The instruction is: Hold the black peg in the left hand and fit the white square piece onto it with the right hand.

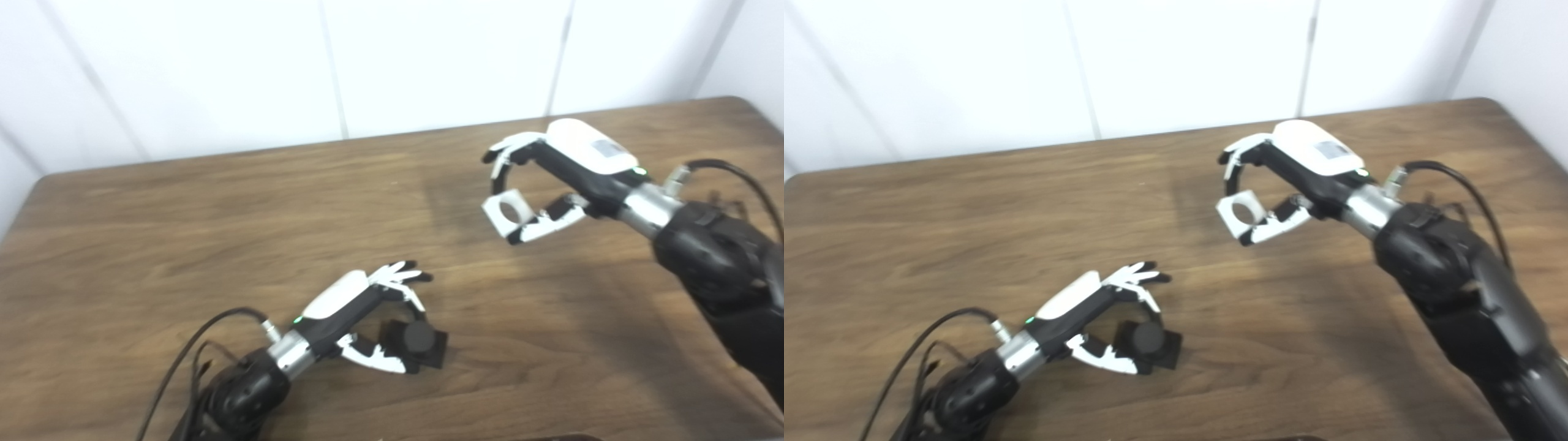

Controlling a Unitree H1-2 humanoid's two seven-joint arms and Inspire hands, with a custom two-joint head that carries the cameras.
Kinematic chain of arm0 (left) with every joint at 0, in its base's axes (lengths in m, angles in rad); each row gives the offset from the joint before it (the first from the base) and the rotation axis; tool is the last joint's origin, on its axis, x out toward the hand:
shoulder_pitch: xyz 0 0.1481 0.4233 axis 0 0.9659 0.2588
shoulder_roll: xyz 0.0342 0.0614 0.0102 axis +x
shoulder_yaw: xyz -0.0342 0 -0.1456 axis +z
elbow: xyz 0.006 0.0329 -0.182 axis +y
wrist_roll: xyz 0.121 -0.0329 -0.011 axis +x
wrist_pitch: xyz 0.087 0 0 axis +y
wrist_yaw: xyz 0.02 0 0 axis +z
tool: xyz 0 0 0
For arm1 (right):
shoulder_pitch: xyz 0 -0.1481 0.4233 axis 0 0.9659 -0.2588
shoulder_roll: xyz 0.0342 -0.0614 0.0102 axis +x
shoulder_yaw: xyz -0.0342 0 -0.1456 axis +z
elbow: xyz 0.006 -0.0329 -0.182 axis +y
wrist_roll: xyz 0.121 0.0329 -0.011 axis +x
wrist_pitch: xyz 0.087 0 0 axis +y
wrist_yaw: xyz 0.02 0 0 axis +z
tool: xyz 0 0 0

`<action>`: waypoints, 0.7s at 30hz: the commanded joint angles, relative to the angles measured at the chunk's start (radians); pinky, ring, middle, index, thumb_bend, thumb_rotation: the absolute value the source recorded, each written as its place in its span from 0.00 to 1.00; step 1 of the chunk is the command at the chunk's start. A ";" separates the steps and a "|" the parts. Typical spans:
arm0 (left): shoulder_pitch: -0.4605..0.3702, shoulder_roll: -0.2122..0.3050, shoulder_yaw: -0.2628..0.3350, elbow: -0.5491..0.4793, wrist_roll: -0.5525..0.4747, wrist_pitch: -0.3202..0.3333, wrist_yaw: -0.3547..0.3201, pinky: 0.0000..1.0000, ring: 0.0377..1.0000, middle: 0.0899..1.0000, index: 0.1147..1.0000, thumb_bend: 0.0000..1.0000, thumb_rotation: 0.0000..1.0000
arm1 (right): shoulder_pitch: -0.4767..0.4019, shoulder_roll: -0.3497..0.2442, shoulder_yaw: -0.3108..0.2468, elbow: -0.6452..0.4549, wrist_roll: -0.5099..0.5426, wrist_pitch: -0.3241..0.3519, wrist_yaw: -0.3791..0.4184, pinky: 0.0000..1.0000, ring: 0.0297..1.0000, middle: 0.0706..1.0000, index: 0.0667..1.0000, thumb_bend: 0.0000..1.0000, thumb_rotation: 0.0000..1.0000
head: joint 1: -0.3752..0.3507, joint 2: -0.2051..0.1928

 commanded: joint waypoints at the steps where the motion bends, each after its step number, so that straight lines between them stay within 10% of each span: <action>1: -0.017 -0.007 -0.014 0.024 0.060 0.048 -0.001 0.99 1.00 0.91 0.42 0.52 0.07 | -0.023 -0.012 -0.026 -0.045 0.040 -0.030 0.010 0.73 0.82 0.75 0.44 0.52 0.14 | 0.028 0.006; 21: -0.022 -0.033 -0.026 0.026 0.084 0.087 0.014 1.00 1.00 0.91 0.42 0.52 0.07 | 0.004 0.020 0.020 -0.246 0.152 0.002 0.173 0.83 0.82 0.74 0.44 0.52 0.13 | 0.055 0.021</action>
